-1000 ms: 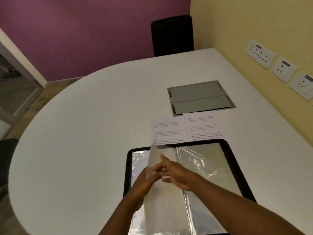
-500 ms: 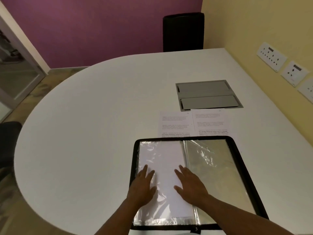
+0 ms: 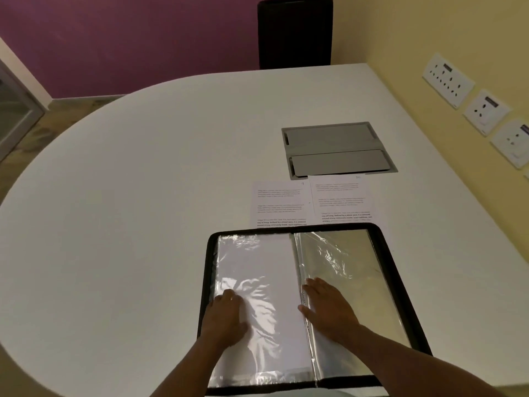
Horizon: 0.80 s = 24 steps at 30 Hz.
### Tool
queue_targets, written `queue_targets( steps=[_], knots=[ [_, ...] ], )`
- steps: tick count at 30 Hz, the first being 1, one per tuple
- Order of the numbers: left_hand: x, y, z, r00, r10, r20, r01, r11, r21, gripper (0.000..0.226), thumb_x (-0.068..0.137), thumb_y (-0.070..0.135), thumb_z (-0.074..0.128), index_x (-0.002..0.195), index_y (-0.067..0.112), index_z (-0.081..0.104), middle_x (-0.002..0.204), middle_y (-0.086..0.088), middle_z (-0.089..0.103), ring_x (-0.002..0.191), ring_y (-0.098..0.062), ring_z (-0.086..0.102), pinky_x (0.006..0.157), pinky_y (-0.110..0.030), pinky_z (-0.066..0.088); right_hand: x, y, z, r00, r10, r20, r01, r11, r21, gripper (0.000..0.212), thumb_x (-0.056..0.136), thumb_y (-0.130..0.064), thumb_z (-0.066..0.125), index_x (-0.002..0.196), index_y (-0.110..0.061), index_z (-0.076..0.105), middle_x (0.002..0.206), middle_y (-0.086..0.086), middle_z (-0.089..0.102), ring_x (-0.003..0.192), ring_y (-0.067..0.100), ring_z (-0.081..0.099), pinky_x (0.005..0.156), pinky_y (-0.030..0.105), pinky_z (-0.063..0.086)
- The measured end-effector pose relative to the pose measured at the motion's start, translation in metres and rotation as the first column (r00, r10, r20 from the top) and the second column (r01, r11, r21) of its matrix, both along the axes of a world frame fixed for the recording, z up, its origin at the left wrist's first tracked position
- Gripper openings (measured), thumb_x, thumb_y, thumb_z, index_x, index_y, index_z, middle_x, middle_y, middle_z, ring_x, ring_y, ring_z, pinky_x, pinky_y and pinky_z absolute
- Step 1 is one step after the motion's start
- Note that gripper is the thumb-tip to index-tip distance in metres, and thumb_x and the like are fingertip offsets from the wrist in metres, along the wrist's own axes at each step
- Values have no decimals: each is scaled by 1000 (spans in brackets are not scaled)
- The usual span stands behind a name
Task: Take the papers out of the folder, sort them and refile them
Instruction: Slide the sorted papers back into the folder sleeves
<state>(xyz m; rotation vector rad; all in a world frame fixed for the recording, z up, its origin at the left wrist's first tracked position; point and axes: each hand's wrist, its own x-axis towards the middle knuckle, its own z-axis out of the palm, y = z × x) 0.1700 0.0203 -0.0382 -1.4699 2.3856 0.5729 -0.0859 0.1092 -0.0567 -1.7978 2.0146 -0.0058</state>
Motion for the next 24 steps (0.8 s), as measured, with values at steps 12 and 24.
queue_targets(
  steps=[12, 24],
  knots=[
    [-121, -116, 20, 809, 381, -447, -395, 916, 66, 54, 85, 22, 69, 134, 9, 50, 131, -13, 52, 123, -28, 49, 102, -31, 38, -65, -150, 27, 817, -383, 431, 486, 860, -156, 36, 89, -21, 65, 123, -9, 60, 118, 6, 65, 113, 23, 57, 95, 29, 43],
    [-188, -220, -19, 626, 759, -177, -742, 650, 162, 76, 80, 50, 71, 132, 4, 42, 130, -16, 45, 122, -35, 44, 98, -47, 41, -130, -272, 3, 609, -666, 430, 647, 731, 216, 57, 89, -24, 64, 139, -9, 41, 132, 10, 56, 120, 25, 54, 97, 32, 45]
  ],
)
